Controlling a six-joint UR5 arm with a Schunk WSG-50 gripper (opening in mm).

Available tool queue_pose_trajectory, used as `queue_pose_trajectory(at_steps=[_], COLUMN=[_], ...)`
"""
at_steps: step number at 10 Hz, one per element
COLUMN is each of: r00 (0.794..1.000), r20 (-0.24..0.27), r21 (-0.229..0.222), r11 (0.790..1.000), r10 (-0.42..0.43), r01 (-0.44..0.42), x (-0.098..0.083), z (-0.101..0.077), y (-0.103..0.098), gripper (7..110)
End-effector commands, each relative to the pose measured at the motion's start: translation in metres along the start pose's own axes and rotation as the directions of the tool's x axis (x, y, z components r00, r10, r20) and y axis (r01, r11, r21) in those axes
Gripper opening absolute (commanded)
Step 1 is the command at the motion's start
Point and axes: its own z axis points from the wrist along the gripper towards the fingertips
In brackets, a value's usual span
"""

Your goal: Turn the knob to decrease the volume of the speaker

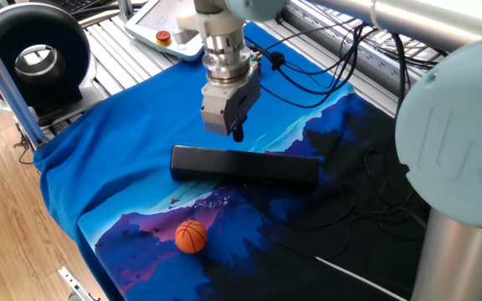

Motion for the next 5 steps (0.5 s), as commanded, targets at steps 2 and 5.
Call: queue_pose_trajectory(at_steps=[2, 5], r00=[1.0, 1.0], r20=[0.025, 0.023], r21=[0.004, 0.008], r11=[1.0, 1.0], r10=[0.0, -0.005], r01=[0.0, 0.005], x=[-0.0013, 0.001], z=[0.0093, 0.0129], y=[0.0065, 0.001], gripper=[7, 7])
